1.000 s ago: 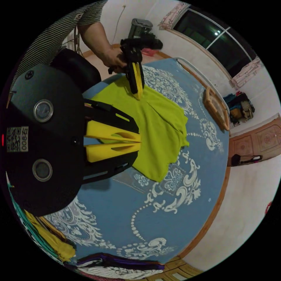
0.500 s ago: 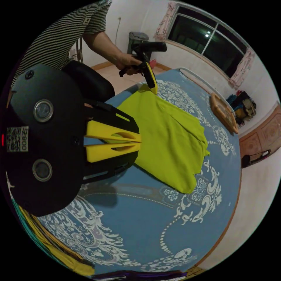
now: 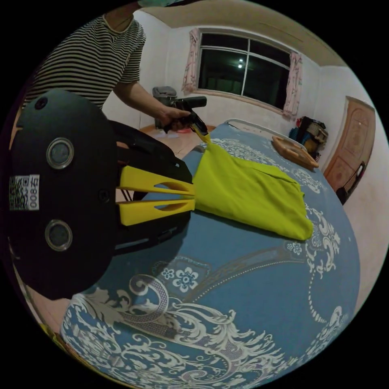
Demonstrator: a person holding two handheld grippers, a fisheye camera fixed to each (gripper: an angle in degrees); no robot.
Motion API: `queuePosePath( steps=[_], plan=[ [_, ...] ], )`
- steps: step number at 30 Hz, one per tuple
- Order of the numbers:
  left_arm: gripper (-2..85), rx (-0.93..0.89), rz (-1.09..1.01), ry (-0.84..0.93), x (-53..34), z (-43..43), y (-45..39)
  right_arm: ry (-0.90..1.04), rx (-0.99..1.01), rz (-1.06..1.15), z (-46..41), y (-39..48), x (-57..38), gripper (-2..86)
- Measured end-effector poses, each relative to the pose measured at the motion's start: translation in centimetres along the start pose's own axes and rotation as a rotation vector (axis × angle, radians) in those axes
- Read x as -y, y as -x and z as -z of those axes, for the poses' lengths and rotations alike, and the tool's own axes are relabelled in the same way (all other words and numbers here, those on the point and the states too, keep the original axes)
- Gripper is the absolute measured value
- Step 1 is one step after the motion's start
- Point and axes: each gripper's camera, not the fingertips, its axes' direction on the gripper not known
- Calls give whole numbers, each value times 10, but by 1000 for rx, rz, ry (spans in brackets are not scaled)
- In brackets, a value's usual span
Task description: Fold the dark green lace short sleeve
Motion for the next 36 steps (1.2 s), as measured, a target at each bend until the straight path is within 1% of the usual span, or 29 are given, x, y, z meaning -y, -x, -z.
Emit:
queuePosePath(
  steps=[5,8,9,12,14,16,18,19,21,23,27,30,36],
  plan=[
    [34,63,-49,23,10,-14,-8,24,-71,105,14,15,-13,8],
    [35,119,-32,72,16,-30,-4,90,-123,129,10,13,-21,9],
    [37,124,-26,74,16,-32,-4,130,-143,104,8,8,-24,11],
    [53,94,-16,15,14,-24,-4,92,-107,97,30,4,-41,21],
    [84,33,8,-9,9,-20,3,59,-94,78,50,-2,-53,37],
    [104,-10,42,16,6,-26,13,29,-45,3,72,-20,-69,67],
    [112,-45,70,57,6,-38,22,21,15,-50,85,-33,-79,81],
    [114,-72,77,49,6,-43,24,24,51,-72,91,-39,-84,87],
    [114,-99,76,62,9,-51,25,42,82,-90,97,-45,-92,92],
    [108,-130,41,118,15,-68,18,66,91,-97,102,-48,-99,93],
    [82,-85,-7,164,19,-90,6,67,117,-145,129,-58,-118,80],
    [59,-129,10,193,19,-109,5,77,169,-155,152,-66,-133,66],
    [39,-281,90,137,0,-126,-1,62,298,-190,220,-85,-178,30]
  ],
)
